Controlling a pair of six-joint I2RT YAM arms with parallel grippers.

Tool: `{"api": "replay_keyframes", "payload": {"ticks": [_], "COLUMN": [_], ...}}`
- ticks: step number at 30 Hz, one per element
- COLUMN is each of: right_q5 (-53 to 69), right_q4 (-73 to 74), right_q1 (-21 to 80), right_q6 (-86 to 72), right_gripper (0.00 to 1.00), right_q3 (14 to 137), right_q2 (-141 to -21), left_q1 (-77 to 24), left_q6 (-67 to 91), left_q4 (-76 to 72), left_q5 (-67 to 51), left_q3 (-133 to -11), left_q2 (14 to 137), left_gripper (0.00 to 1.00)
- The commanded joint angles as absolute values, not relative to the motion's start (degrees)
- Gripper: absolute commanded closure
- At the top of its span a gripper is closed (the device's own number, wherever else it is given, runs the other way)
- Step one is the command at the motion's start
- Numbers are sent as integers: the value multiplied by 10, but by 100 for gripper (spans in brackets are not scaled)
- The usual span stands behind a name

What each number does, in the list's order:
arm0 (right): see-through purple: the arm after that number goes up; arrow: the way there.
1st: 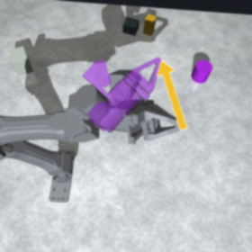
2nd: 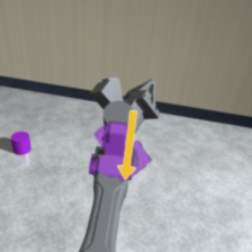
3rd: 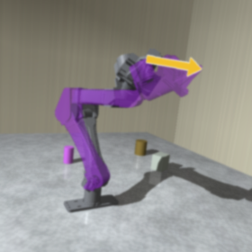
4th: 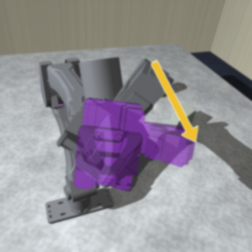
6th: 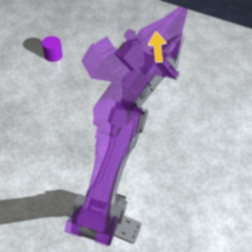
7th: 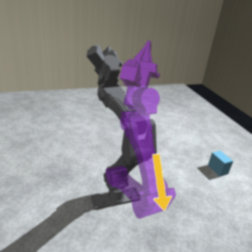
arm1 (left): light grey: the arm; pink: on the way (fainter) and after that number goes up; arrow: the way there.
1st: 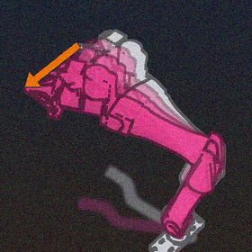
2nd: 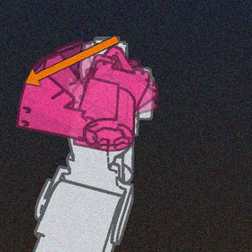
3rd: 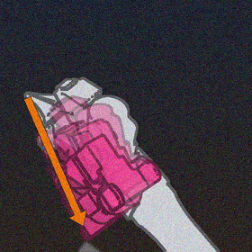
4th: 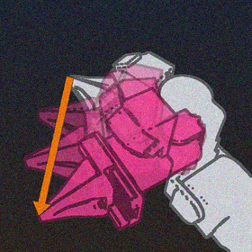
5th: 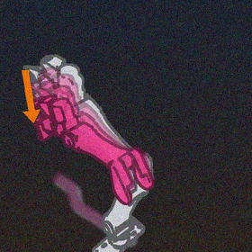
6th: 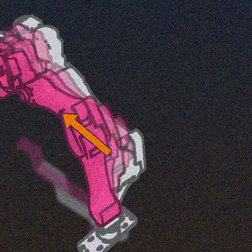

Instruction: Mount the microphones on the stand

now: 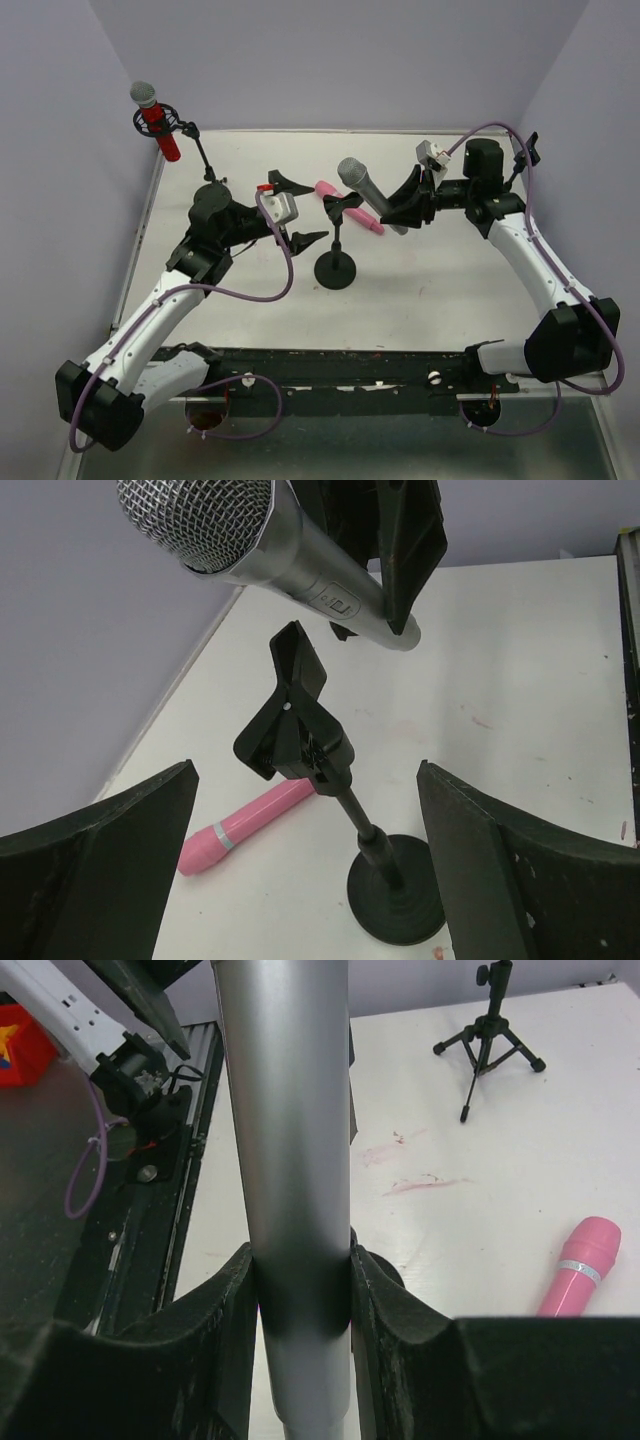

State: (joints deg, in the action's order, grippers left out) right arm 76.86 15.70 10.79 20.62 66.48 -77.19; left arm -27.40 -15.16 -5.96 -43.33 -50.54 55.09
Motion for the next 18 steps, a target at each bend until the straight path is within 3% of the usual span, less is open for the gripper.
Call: {"api": "replay_keyframes", "payload": {"ticks": [1, 7, 18], "right_q5": [795, 791, 793], "right_q4": [98, 74, 63], "right_q1": [105, 105, 105], "right_q6": [206, 191, 191], "right_gripper": [98, 98, 98], "right_q3": [650, 644, 645], "right_q2": [-762, -765, -769], "left_q1": [-271, -271, -272], "left_q6": [-162, -137, -111], "left_q4": [-87, -158, -186], "left_q5": [-492, -509, -483], "left_q3": [-536, -522, -526], "left_q2": [593, 624, 668], "left_gripper": [1, 1, 11]}}
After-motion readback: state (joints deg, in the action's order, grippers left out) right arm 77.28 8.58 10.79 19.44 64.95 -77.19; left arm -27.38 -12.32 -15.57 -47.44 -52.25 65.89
